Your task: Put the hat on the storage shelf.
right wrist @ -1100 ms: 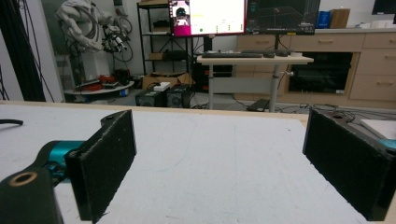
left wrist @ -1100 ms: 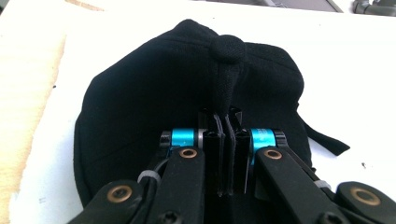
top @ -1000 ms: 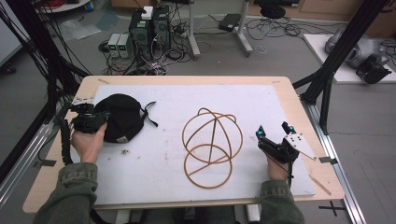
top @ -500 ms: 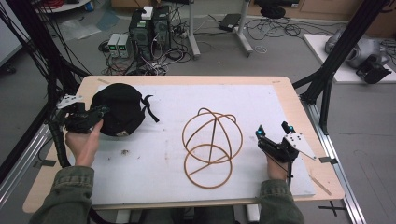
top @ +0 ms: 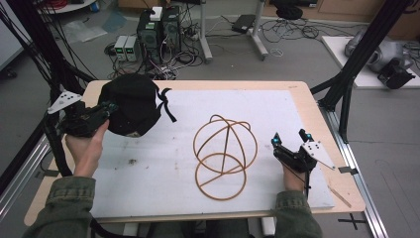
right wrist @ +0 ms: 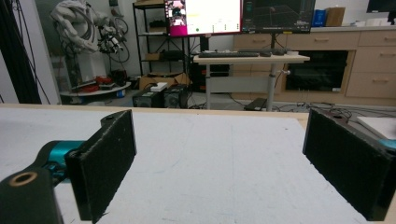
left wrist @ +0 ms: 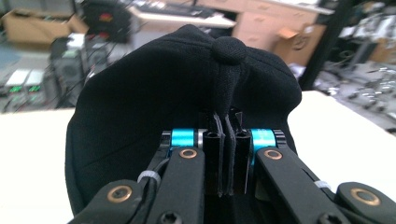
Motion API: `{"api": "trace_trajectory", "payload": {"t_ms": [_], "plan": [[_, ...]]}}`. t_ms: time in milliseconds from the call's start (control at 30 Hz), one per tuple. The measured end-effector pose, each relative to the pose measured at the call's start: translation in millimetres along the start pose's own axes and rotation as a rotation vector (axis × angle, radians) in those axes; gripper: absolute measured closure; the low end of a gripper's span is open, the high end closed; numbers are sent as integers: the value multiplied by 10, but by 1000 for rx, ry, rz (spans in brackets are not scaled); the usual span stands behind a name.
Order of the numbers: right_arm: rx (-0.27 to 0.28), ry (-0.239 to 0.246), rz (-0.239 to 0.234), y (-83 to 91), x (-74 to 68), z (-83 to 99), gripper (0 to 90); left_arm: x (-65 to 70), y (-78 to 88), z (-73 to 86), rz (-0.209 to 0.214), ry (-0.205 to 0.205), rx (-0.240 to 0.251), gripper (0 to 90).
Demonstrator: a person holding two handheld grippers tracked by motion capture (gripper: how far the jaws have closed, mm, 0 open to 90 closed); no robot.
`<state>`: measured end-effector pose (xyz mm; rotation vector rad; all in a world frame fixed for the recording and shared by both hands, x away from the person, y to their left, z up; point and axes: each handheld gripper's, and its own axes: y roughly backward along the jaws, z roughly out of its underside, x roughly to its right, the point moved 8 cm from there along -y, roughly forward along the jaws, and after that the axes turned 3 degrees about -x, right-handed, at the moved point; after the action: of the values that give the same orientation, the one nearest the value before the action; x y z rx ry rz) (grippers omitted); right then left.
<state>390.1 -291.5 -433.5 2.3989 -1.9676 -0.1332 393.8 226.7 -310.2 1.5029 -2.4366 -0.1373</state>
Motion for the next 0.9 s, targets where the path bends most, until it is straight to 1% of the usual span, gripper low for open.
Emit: {"api": "trace_trajectory", "payload": {"t_ms": [100,133,167,233,267,433,467,500,533,567,600,633,667,700,767,867,900], "plan": [[4,-1,1,1,4,-5,88,153,39,-132,43,-22,35,873],[4,-2,1,3,4,-6,88,242,50,-199,58,-38,43,873],[4,-2,1,3,4,-6,88,242,50,-199,58,-38,43,874],[4,-4,0,6,4,-8,88,316,60,-251,77,-53,49,873],[9,-2,2,4,8,-12,88,371,71,-295,83,-69,58,873],[10,-4,4,6,11,-15,88,428,76,-350,100,-75,70,874],[10,-1,3,6,12,-15,88,452,87,-375,112,-70,79,874],[10,-1,3,6,12,-15,88,452,87,-375,112,-70,79,873],[9,3,4,5,14,-13,88,480,105,-404,134,-58,91,873],[9,1,3,4,11,-12,88,480,105,-404,134,-58,91,873],[8,1,3,2,11,-11,88,502,118,-422,156,-51,101,874],[8,3,3,1,12,-10,88,556,150,-457,200,-46,119,873],[9,3,2,0,10,-11,88,578,163,-469,216,-48,123,874],[7,-3,1,2,5,-9,88,624,181,-492,250,-50,134,874],[8,-2,0,1,3,-9,88,690,205,-527,282,-55,140,874],[8,5,3,-2,5,-9,88,790,233,-588,325,-51,153,874],[9,5,3,-2,5,-9,88,790,233,-588,325,-51,153,874]]}}
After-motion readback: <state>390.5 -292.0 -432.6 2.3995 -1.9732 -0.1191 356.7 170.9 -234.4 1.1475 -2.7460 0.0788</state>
